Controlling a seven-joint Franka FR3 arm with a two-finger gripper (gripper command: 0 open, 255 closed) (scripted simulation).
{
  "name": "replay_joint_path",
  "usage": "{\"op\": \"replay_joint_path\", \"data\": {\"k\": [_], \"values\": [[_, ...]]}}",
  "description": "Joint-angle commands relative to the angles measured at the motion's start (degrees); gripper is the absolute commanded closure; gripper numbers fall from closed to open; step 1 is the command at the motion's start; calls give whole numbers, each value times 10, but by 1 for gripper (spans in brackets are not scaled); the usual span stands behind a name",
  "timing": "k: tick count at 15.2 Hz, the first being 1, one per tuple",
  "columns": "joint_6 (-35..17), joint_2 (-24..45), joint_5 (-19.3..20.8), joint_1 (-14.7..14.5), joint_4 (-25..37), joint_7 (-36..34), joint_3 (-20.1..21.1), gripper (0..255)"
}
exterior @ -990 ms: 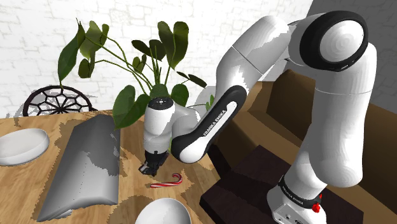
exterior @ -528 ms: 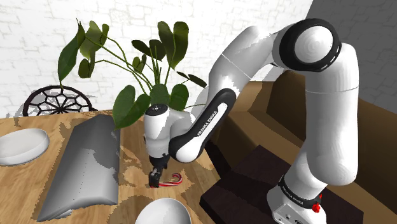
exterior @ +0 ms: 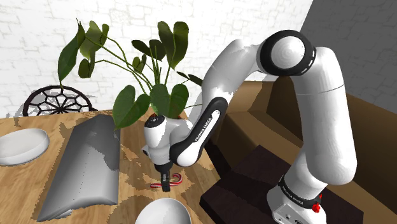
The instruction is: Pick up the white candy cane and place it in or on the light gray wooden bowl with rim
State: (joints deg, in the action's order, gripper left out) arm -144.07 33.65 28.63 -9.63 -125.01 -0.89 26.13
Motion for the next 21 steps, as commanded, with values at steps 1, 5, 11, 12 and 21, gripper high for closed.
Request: {"op": "replay_joint_path", "data": {"k": [1,5,11,12,21], "values": [[-11,12,10,-5,0,-5,-8,0],[-19,22,17,-10,2,-10,-16,0],[-19,22,17,-10,2,-10,-16,255],[-19,22,17,-10,2,-10,-16,255],[-15,15,13,-7,-1,-7,-11,255]]}}
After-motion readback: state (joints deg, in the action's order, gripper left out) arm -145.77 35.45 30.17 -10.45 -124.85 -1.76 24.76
